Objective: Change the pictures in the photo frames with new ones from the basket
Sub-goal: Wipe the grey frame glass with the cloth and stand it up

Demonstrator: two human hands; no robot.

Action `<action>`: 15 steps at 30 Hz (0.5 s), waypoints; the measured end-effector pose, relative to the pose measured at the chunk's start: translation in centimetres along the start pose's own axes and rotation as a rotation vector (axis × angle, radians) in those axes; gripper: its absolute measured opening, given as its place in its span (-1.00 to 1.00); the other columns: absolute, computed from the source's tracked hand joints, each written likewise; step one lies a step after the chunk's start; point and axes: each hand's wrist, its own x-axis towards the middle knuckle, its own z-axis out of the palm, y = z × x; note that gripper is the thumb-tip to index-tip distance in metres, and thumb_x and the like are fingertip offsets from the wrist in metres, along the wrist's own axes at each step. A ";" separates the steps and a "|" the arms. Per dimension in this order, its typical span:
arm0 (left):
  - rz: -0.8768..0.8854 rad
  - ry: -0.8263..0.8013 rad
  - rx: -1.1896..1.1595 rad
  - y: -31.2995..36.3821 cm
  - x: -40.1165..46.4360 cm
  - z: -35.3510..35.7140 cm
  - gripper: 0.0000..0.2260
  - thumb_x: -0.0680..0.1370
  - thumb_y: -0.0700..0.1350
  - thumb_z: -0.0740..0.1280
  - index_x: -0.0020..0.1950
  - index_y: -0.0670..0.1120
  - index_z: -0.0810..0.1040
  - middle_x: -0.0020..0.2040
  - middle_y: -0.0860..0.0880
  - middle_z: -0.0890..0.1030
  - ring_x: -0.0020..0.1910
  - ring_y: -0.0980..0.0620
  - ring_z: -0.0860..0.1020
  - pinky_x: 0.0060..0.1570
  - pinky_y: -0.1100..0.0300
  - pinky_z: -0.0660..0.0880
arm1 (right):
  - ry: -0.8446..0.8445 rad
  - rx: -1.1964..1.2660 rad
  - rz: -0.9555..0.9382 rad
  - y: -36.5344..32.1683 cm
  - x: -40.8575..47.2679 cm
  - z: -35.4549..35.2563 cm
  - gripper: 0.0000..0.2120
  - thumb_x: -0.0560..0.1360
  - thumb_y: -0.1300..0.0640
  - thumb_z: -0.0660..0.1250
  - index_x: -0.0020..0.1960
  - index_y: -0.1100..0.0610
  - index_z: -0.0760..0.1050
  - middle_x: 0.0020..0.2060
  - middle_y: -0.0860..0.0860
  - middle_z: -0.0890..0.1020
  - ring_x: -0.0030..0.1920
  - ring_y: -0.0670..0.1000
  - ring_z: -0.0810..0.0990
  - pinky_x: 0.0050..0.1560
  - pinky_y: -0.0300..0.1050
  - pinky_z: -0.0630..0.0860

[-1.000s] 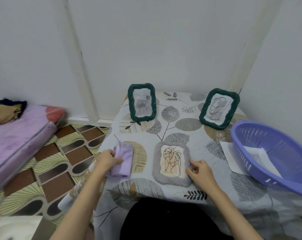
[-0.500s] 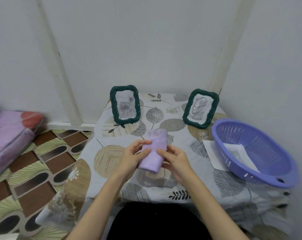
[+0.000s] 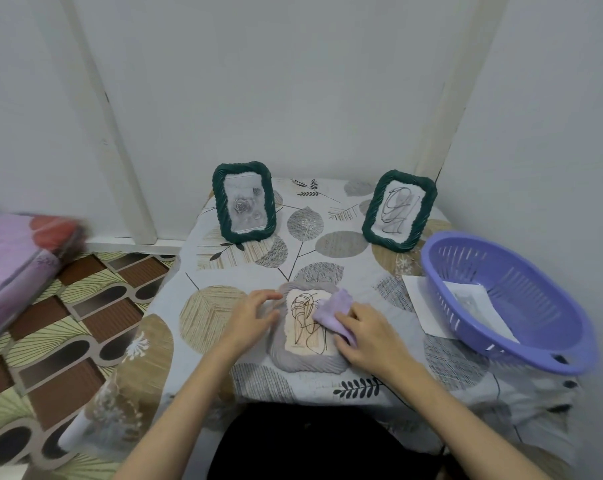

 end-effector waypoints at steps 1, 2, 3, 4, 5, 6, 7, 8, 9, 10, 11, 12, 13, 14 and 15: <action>0.006 -0.039 0.058 -0.3 0.1 0.0 -0.72 0.52 -0.09 0.32 0.23 0.00 0.49 0.34 0.02 0.42 0.32 0.03 0.34 0.38 0.00 0.21 | 0.055 0.004 0.001 0.2 -0.1 0.2 -0.62 0.43 -0.09 0.11 -0.04 0.13 0.57 -0.16 0.08 0.53 -0.16 0.14 0.51 -0.22 -0.03 0.41; 0.017 -0.080 0.116 -0.4 0.3 0.0 -0.66 0.51 -0.03 0.33 0.28 0.01 0.46 0.39 0.04 0.37 0.39 0.02 0.27 0.42 0.00 0.13 | 0.058 0.023 0.025 0.3 -0.1 0.2 -0.58 0.44 -0.16 0.06 0.01 0.06 0.57 -0.03 0.06 0.54 -0.06 0.12 0.49 -0.12 -0.01 0.40; 0.024 -0.132 0.165 -0.4 0.5 -0.2 -0.55 0.46 0.08 0.36 0.33 0.04 0.41 0.44 0.08 0.30 0.44 0.02 0.19 0.44 -0.01 0.06 | 0.048 0.047 0.061 0.3 -0.1 0.2 -0.52 0.44 -0.21 -0.01 0.09 -0.01 0.54 0.15 0.01 0.50 0.09 0.12 0.43 0.01 0.01 0.34; 0.026 -0.199 0.212 -0.5 0.7 -0.5 -0.36 0.35 0.24 0.38 0.38 0.07 0.34 0.47 0.13 0.22 0.48 0.04 0.09 0.46 -0.04 -0.01 | 0.009 0.084 0.101 0.4 0.0 0.2 -0.47 0.44 -0.26 -0.09 0.18 -0.08 0.48 0.31 -0.05 0.39 0.21 0.10 0.34 0.13 0.01 0.27; 0.024 -0.271 0.257 -0.6 1.0 -0.7 -0.14 0.19 0.39 0.36 0.43 0.11 0.26 0.49 0.18 0.14 0.49 0.07 -0.01 0.46 -0.08 -0.09 | -0.026 0.112 0.125 0.6 0.0 0.4 -0.41 0.42 -0.29 -0.17 0.26 -0.14 0.40 0.40 -0.11 0.27 0.28 0.07 0.26 0.21 0.00 0.22; 0.018 -0.342 0.298 -0.9 1.3 -1.0 0.06 0.03 0.49 0.32 0.47 0.14 0.16 0.50 0.22 0.05 0.49 0.09 -0.10 0.46 -0.11 -0.16 | -0.056 0.119 0.123 0.6 0.0 0.6 -0.36 0.39 -0.31 -0.24 0.35 -0.17 0.30 0.45 -0.15 0.18 0.30 0.06 0.22 0.26 -0.02 0.20; 0.007 -0.412 0.330 -1.2 1.7 -1.2 0.19 -0.08 0.54 0.29 0.49 0.17 0.06 0.51 0.23 -0.04 0.49 0.10 -0.18 0.45 -0.12 -0.23 | -0.075 0.106 0.105 0.6 0.0 0.9 -0.31 0.38 -0.32 -0.28 0.42 -0.17 0.19 0.47 -0.16 0.11 0.29 0.05 0.22 0.30 -0.02 0.20; -0.016 -0.466 0.350 -1.5 2.0 -1.3 0.25 -0.12 0.56 0.29 0.49 0.20 -0.03 0.51 0.20 -0.12 0.49 0.08 -0.25 0.44 -0.14 -0.28 | -0.093 0.090 0.085 0.6 0.0 1.2 -0.28 0.36 -0.33 -0.29 0.46 -0.15 0.09 0.48 -0.17 0.07 0.26 0.05 0.23 0.32 -0.04 0.20; -0.043 -0.506 0.360 -1.8 2.4 -1.3 0.26 -0.13 0.55 0.31 0.49 0.23 -0.11 0.51 0.16 -0.19 0.48 0.05 -0.31 0.43 -0.16 -0.31 | -0.102 0.085 0.069 0.6 0.0 1.4 -0.26 0.36 -0.33 -0.28 0.48 -0.12 0.04 0.49 -0.16 0.06 0.23 0.05 0.24 0.32 -0.07 0.20; -0.061 -0.535 0.378 -1.7 2.4 -1.4 0.27 -0.11 0.53 0.35 0.47 0.26 -0.17 0.51 0.13 -0.25 0.46 0.03 -0.36 0.42 -0.17 -0.33 | -0.105 0.093 0.061 0.7 0.1 1.6 -0.25 0.37 -0.34 -0.25 0.49 -0.08 0.04 0.49 -0.14 0.07 0.20 0.06 0.24 0.31 -0.08 0.20; -0.063 -0.560 0.406 -1.6 2.5 -1.4 0.27 -0.09 0.50 0.37 0.47 0.25 -0.20 0.49 0.14 -0.29 0.42 0.06 -0.41 0.40 -0.15 -0.37 | -0.103 0.093 0.054 0.8 0.4 1.7 -0.26 0.39 -0.32 -0.20 0.49 -0.03 0.09 0.48 -0.11 0.12 0.17 0.08 0.27 0.28 -0.05 0.24; -0.050 -0.583 0.441 -1.4 2.5 -1.5 0.26 -0.05 0.46 0.38 0.48 0.22 -0.23 0.45 0.18 -0.32 0.38 0.11 -0.44 0.39 -0.12 -0.41 | -0.090 0.082 0.048 0.9 0.8 1.8 -0.29 0.42 -0.29 -0.13 0.47 0.03 0.17 0.47 -0.05 0.20 0.12 0.10 0.31 0.24 0.00 0.32; -0.042 -0.597 0.469 -1.2 2.4 -1.5 0.24 -0.01 0.43 0.38 0.48 0.19 -0.25 0.41 0.21 -0.35 0.34 0.14 -0.46 0.37 -0.10 -0.45 | -0.059 0.060 0.041 1.0 1.4 2.0 -0.32 0.46 -0.24 -0.08 0.43 0.12 0.26 0.43 0.02 0.30 0.07 0.12 0.36 0.16 0.07 0.41; -0.034 -0.604 0.487 -1.0 2.4 -1.5 0.24 0.00 0.42 0.38 0.48 0.18 -0.27 0.40 0.20 -0.37 0.34 0.12 -0.48 0.36 -0.11 -0.46 | -0.028 0.042 0.038 1.1 2.2 2.1 -0.35 0.48 -0.19 -0.04 0.39 0.20 0.33 0.38 0.08 0.38 0.01 0.15 0.40 0.07 0.12 0.47; -0.021 -0.604 0.500 -1.0 2.4 -1.5 0.23 0.02 0.43 0.39 0.48 0.17 -0.28 0.44 0.18 -0.37 0.36 0.09 -0.48 0.35 -0.14 -0.47 | -0.011 0.026 0.036 0.9 3.1 2.2 -0.37 0.49 -0.16 -0.05 0.35 0.25 0.36 0.34 0.13 0.43 -0.01 0.16 0.41 0.04 0.13 0.48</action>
